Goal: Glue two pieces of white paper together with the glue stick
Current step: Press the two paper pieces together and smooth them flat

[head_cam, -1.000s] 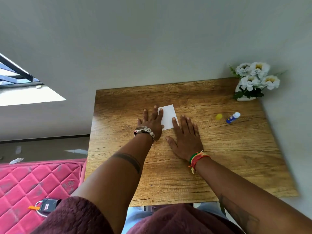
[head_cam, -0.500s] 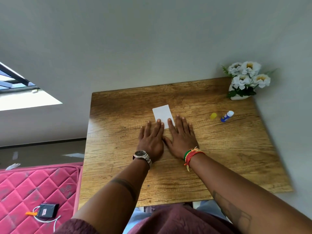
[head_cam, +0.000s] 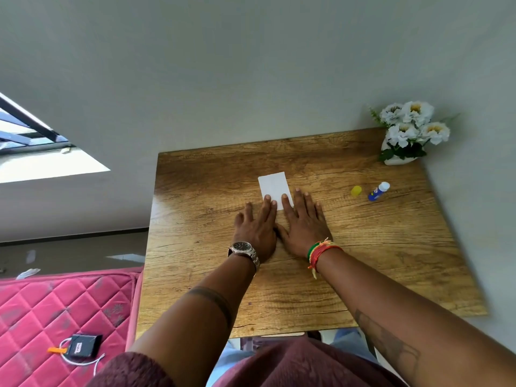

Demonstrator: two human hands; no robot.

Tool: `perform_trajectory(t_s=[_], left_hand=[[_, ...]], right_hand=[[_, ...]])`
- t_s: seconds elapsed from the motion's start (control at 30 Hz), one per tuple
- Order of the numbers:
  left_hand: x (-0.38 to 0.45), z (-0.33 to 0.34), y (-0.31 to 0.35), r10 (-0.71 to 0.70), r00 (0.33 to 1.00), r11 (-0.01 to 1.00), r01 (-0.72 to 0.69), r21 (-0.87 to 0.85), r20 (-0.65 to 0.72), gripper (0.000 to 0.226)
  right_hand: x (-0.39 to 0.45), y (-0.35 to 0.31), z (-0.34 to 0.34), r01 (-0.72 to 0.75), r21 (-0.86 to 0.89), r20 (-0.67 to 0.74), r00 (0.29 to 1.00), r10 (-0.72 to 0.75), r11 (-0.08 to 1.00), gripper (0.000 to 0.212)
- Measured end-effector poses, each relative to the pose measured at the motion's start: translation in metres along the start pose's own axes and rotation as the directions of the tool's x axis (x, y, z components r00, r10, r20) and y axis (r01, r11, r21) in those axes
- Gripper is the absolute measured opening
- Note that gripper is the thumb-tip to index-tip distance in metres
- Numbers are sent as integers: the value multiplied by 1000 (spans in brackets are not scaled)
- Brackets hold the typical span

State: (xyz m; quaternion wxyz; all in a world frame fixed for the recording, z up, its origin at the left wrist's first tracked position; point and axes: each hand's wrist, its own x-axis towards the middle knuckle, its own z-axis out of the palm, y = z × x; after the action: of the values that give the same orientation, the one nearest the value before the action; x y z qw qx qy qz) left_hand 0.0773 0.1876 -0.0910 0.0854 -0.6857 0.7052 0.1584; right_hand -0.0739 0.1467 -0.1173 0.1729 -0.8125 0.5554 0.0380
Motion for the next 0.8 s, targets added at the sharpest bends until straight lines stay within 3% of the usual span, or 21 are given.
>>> perform_trajectory(t_s=[0.2,0.33,0.57,0.8], left_hand=[[1,-5,3,-20,999,1000,20,-3,46,66],[0,-5,3,-15,999,1000,15,-13,35,66],[0,-2,1,-21,1000,1000,21,-19,17,69],[1,-4,0,-31,999,998,32,-56,24,67]], right_hand=[[-7,12,-3,39,-9,-56,998,-39,999,92],[-11,2,1,-51,2,-79,996,51,999,96],[-17,10,-4,29,-11,-47,998,-30,1000,84],[-10,-6,-15,-52,-14,-25,998,51,999,87]])
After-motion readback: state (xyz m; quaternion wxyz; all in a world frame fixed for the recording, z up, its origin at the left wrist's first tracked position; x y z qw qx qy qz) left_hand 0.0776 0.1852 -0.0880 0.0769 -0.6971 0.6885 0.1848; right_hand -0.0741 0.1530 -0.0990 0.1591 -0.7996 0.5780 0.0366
